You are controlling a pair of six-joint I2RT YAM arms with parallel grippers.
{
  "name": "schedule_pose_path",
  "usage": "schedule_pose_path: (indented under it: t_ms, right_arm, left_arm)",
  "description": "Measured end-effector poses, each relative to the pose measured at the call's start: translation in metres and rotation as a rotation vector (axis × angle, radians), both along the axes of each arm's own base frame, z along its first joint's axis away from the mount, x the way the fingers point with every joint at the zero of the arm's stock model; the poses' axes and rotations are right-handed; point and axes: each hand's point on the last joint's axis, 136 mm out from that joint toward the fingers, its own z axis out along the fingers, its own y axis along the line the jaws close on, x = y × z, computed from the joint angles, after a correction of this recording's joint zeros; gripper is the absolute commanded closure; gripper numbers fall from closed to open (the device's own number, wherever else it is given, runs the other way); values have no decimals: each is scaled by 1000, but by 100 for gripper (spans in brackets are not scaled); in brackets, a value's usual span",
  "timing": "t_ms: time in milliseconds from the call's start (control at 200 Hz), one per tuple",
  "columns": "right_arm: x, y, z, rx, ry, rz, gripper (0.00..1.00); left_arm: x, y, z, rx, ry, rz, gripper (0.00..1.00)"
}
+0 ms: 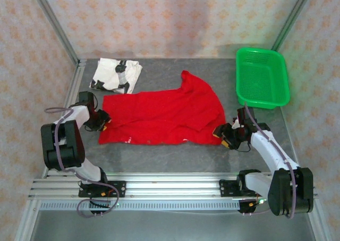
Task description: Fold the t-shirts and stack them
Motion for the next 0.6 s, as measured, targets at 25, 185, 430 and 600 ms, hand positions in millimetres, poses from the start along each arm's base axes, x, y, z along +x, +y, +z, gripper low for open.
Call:
schedule_pose_path:
  t_ms: [25,185,430,600]
  right_arm:
    - [0,0,0,0,0,0,40]
    - [0,0,0,0,-1,0,41]
    - [1,0,3,1,-12,0,41]
    - [0,0,5,1,-22,0,41]
  left_arm:
    - [1,0,0,0,0,1,84]
    - [9,3,5,4,-19,4,95]
    - [29,9,17,14,-64,21,100]
    - [48,19,25,17,-107,68,100]
